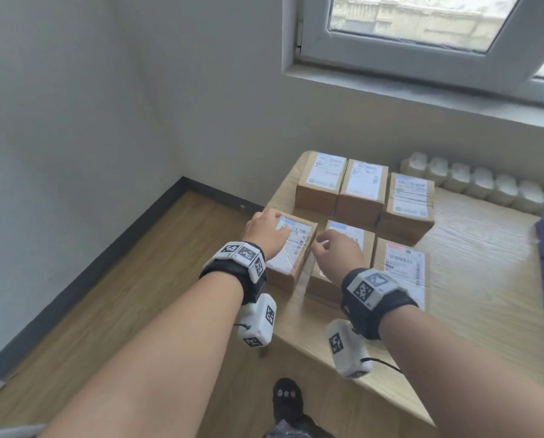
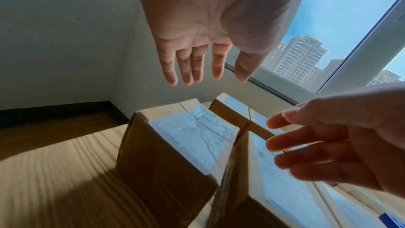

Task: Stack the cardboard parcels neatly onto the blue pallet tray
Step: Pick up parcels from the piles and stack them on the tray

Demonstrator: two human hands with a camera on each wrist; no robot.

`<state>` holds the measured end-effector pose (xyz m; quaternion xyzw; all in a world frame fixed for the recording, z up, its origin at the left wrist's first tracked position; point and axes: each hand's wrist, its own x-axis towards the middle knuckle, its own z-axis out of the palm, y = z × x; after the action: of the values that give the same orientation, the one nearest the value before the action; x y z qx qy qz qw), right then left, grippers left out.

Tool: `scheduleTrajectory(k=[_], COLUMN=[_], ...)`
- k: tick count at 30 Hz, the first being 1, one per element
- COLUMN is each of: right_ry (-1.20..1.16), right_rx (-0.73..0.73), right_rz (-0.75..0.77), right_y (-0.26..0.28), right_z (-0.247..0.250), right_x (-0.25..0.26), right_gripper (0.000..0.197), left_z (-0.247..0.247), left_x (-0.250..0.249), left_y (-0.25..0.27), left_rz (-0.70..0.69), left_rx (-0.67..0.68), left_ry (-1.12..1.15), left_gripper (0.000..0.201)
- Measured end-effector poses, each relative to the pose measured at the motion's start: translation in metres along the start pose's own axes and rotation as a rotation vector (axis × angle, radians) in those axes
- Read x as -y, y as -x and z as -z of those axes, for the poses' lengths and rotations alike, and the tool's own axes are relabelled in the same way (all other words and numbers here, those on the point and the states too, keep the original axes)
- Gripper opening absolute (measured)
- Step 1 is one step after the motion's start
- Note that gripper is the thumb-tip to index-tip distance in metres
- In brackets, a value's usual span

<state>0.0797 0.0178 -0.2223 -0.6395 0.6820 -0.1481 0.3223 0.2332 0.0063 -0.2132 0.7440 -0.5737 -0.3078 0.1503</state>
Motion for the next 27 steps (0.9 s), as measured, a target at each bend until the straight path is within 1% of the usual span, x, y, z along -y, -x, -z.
scheduleTrajectory(k=[4, 8, 12, 18, 22, 25, 27], right_ry=[0.04, 0.051, 0.104, 0.113, 0.003, -0.059, -0.088], right_rx=[0.045, 0.066, 0.099, 0.129, 0.1, 0.07, 0.049], right_rz=[-0.042, -0.064, -0.095, -0.13, -0.134, -0.107, -0.102], right_y=[-0.027, -0.04, -0.048, -0.044, -0.034, -0.027, -0.021], right_z=[-0.01, -0.019, -0.023, -0.032, -0.036, -0.034, -0.031], right_x=[0.001, 0.003, 0.009, 0.018, 0.025, 0.03, 0.031], right_gripper=[0.029, 0.028, 0.026, 0.026, 0.034, 0.038, 0.044], left_z=[-0.01, -0.018, -0.022, -0.026, -0.023, -0.016, -0.01], left_x=[0.008, 0.023, 0.034, 0.047, 0.054, 0.057, 0.058], left_y=[-0.03, -0.049, -0.059, -0.056, -0.052, -0.046, -0.04], left_rz=[0.081, 0.179, 0.231, 0.228, 0.226, 0.206, 0.184], left_rx=[0.072, 0.126, 0.183, 0.247, 0.213, 0.179, 0.154], left_ry=[0.013, 0.071, 0.106, 0.159, 0.252, 0.285, 0.292], left_gripper=[0.052, 0.059, 0.061, 0.04, 0.04, 0.025, 0.015])
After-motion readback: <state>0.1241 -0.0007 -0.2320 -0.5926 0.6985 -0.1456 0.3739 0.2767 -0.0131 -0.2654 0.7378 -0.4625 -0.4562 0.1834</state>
